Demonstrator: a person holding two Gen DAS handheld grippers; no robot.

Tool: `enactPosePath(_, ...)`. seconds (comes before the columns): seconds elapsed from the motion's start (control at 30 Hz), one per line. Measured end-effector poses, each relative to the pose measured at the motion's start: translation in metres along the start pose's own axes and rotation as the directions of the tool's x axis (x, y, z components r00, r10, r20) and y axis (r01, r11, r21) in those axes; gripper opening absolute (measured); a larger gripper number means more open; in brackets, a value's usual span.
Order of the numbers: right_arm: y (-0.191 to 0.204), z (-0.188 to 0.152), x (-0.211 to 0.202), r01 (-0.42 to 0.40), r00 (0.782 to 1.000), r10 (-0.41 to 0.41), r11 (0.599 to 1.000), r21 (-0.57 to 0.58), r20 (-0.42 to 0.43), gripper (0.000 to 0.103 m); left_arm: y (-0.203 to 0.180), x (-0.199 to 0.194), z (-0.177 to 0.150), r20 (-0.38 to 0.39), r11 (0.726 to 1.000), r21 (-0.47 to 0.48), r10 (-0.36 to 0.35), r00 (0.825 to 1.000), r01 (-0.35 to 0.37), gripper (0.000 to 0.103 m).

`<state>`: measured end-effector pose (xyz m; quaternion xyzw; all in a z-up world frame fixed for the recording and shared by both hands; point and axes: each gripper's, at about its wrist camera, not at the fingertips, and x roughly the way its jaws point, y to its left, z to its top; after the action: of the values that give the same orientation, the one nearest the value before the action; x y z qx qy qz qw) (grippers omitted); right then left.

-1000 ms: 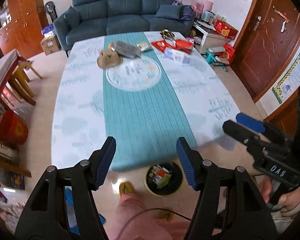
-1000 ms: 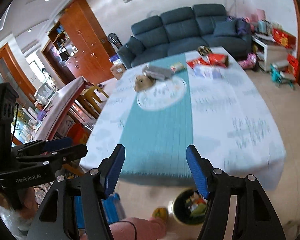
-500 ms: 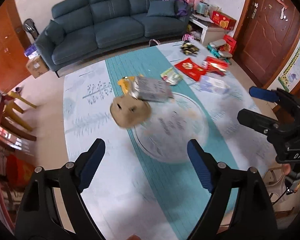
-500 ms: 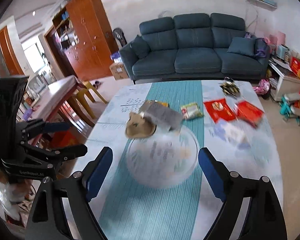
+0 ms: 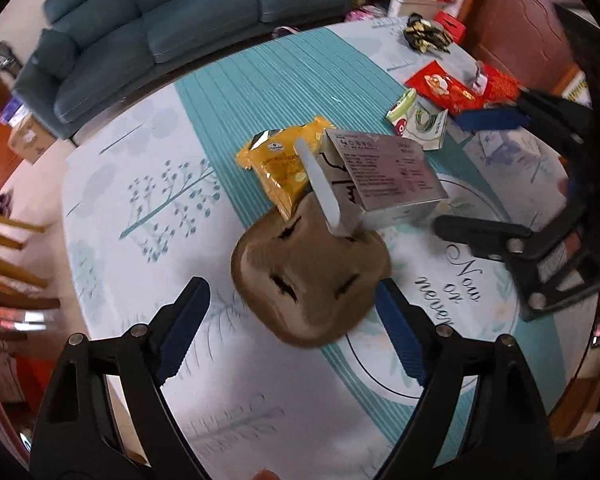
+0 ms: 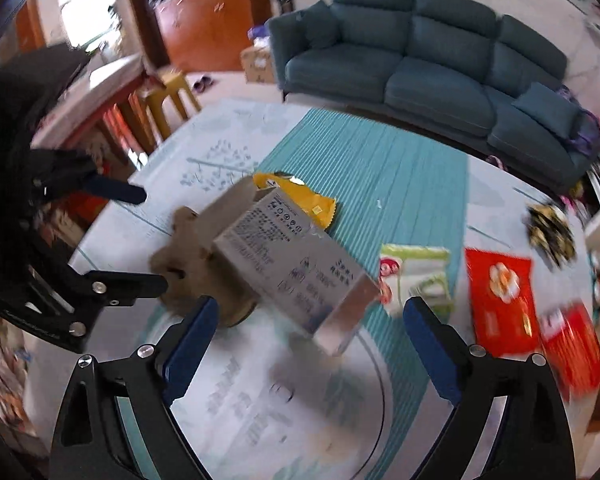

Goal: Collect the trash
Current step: 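Grasp the brown pulp tray with the left gripper while the right grasps the silver box, then carry the brown pulp tray and silver box over the black bin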

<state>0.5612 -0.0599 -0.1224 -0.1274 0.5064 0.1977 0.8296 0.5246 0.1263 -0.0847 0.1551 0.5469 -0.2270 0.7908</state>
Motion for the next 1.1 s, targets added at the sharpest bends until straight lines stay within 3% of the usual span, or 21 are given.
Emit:
enactPosePath(0.2,0.001,0.016,0.043,-0.033,0.999,0.027,0.989,-0.145,-0.045,0.095,-0.002,0.016,0.010,-0.028,0.991,0.115,-0.073,0.997,0.075,0.083)
enactPosePath(0.4,-0.006,0.032,0.068,-0.112,0.992,0.100,0.981,-0.161,-0.080,0.095,-0.005,0.034,0.021,-0.070,0.977,0.175,-0.115,0.991,0.125,0.083)
enactPosePath(0.5,-0.008,0.036,0.082,-0.146,0.983,0.130,0.982,-0.120,-0.133,0.092,-0.005,0.042,0.024,-0.079,0.978,0.151,-0.135,0.988,0.145,0.083)
enactPosePath(0.53,-0.006,0.036,0.084,-0.160,0.979,0.144,0.981,-0.107,-0.144,0.079,-0.005,0.044,0.025,-0.081,0.980,0.136,-0.136,0.987,0.146,0.083)
enactPosePath(0.57,-0.006,0.034,0.087,-0.162,0.977,0.147,0.982,-0.092,-0.152,0.079,-0.004,0.043,0.024,-0.070,0.983,0.119,-0.132,0.989,0.140,0.082)
enactPosePath(0.73,0.002,0.019,0.078,-0.091,0.990,0.083,0.993,-0.074,-0.115,0.072,-0.006,0.038,0.015,-0.057,0.991,0.051,-0.120,0.991,0.123,0.068)
enactPosePath(0.93,0.011,-0.016,0.054,-0.045,0.996,0.050,0.996,0.071,-0.075,0.069,-0.028,0.026,-0.014,-0.047,0.995,-0.019,-0.100,0.994,0.099,0.067)
enactPosePath(1.1,0.018,-0.052,0.020,-0.046,0.999,0.051,0.972,0.231,-0.016,0.068,-0.060,0.004,-0.038,-0.014,0.992,-0.078,-0.097,0.995,0.096,0.066)
